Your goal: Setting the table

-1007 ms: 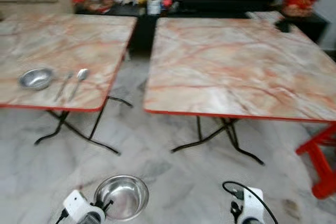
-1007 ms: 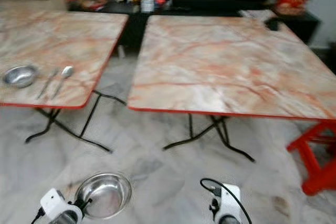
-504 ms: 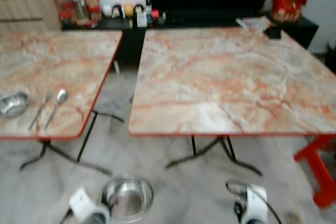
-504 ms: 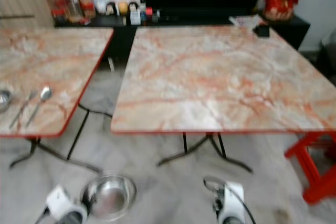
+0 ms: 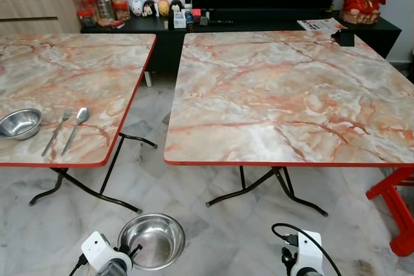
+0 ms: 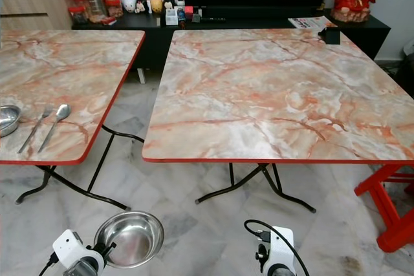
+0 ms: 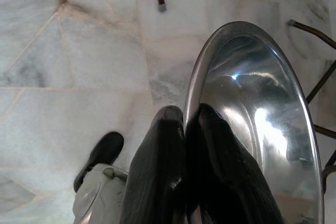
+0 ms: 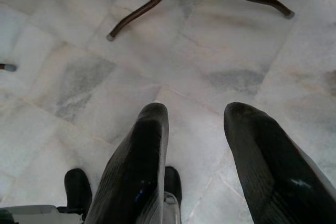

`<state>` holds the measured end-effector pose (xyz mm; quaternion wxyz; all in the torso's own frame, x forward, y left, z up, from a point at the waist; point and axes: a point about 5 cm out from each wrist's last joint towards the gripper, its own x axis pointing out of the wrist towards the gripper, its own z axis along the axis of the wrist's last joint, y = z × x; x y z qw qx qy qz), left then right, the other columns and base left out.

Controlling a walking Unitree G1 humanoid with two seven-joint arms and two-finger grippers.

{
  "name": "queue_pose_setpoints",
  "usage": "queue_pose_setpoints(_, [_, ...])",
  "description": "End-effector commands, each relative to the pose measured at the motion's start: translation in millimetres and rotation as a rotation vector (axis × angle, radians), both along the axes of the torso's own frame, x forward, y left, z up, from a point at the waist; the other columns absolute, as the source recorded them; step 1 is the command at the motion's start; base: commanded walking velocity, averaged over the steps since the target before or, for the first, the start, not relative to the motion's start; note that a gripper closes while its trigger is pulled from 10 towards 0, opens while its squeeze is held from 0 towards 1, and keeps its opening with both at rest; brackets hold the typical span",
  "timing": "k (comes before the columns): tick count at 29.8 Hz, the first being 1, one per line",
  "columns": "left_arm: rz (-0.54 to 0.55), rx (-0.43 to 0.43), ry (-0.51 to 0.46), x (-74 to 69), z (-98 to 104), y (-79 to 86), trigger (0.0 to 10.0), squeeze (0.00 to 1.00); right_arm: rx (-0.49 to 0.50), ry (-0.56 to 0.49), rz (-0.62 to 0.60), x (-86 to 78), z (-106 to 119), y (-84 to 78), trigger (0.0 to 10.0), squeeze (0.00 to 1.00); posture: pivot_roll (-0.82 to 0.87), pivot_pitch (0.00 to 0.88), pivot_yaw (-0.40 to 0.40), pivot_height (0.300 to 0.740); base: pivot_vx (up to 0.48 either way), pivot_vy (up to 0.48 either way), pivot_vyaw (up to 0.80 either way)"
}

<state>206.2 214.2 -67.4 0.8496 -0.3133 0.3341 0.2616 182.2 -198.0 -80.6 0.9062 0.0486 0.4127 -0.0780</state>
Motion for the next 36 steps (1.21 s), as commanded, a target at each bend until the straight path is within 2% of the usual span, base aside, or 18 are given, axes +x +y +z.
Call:
queue_pose_setpoints(1, [0.012,-0.001,-0.009,4.5,2.6,0.5,10.0,0.00,-0.004,-0.001,0.004,0.9,0.4,-0.1,10.0,0.00,-0.04,0.000,0.002,0.740,0.000,-0.292,0.00])
queue_pose_setpoints(36, [0.062,-0.028,-0.040,10.5,6.2,0.5,10.0,0.00,-0.005,0.001,-0.009,2.5,0.9,0.2,10.0,0.00,-0.04,0.000,-0.001,0.740,0.000,-0.291,0.00])
